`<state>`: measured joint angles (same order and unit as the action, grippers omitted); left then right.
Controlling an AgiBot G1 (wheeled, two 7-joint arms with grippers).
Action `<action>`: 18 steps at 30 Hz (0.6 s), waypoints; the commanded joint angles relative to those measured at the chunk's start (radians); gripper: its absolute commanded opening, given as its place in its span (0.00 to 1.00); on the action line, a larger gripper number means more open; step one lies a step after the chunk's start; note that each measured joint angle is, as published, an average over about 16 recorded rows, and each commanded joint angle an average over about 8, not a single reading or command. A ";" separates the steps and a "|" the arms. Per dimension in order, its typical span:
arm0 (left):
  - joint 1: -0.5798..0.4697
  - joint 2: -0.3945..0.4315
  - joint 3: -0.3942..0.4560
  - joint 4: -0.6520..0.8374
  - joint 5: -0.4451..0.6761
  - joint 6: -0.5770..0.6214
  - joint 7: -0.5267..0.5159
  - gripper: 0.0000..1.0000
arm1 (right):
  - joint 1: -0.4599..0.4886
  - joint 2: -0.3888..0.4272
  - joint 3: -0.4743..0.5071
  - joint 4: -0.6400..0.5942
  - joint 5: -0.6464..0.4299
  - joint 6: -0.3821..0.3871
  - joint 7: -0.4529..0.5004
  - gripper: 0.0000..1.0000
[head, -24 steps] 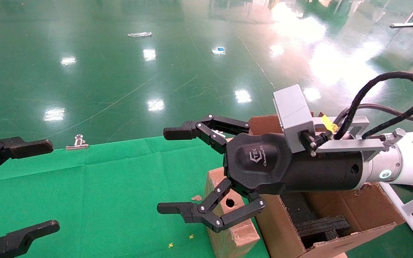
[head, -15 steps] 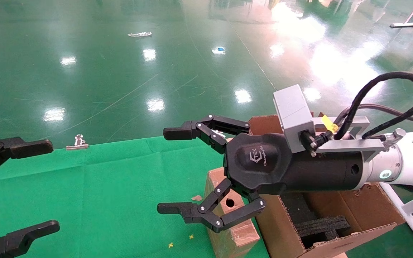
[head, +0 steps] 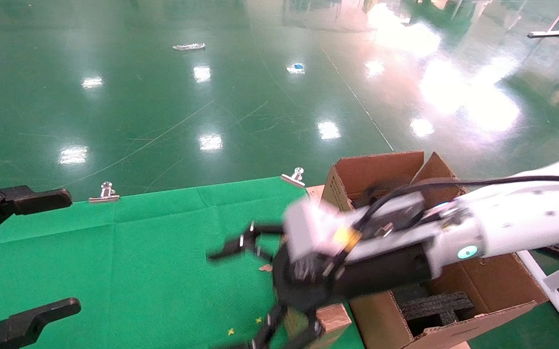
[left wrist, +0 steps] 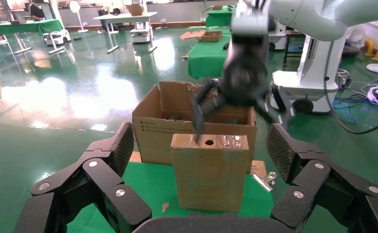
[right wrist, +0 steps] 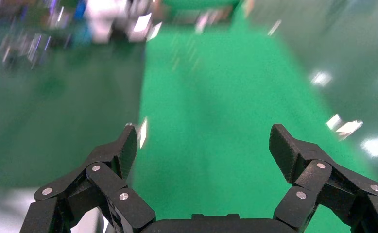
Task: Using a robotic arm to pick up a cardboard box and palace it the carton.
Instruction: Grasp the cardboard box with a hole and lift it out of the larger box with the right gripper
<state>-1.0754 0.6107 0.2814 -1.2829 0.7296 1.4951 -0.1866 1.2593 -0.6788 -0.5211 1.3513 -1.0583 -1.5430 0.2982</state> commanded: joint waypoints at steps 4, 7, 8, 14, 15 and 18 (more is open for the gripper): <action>0.000 0.000 0.000 0.000 0.000 0.000 0.000 1.00 | 0.126 -0.040 -0.164 0.007 -0.166 -0.037 0.034 1.00; 0.000 0.000 0.001 0.000 0.000 0.000 0.000 1.00 | 0.204 -0.052 -0.262 0.007 -0.220 -0.038 0.035 1.00; 0.000 0.000 0.001 0.000 0.000 0.000 0.000 1.00 | 0.229 -0.054 -0.291 0.007 -0.230 -0.038 0.034 1.00; 0.000 0.000 0.001 0.000 -0.001 0.000 0.001 1.00 | 0.394 -0.050 -0.427 0.007 -0.239 -0.038 0.028 1.00; 0.000 0.000 0.001 0.000 -0.001 0.000 0.001 1.00 | 0.424 -0.048 -0.447 0.007 -0.241 -0.038 0.032 1.00; 0.000 -0.001 0.001 0.000 -0.001 -0.001 0.001 1.00 | 0.514 -0.042 -0.515 0.007 -0.252 -0.040 0.056 1.00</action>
<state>-1.0758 0.6102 0.2829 -1.2828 0.7286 1.4946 -0.1858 1.7677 -0.7230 -1.0432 1.3579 -1.3159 -1.5825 0.3677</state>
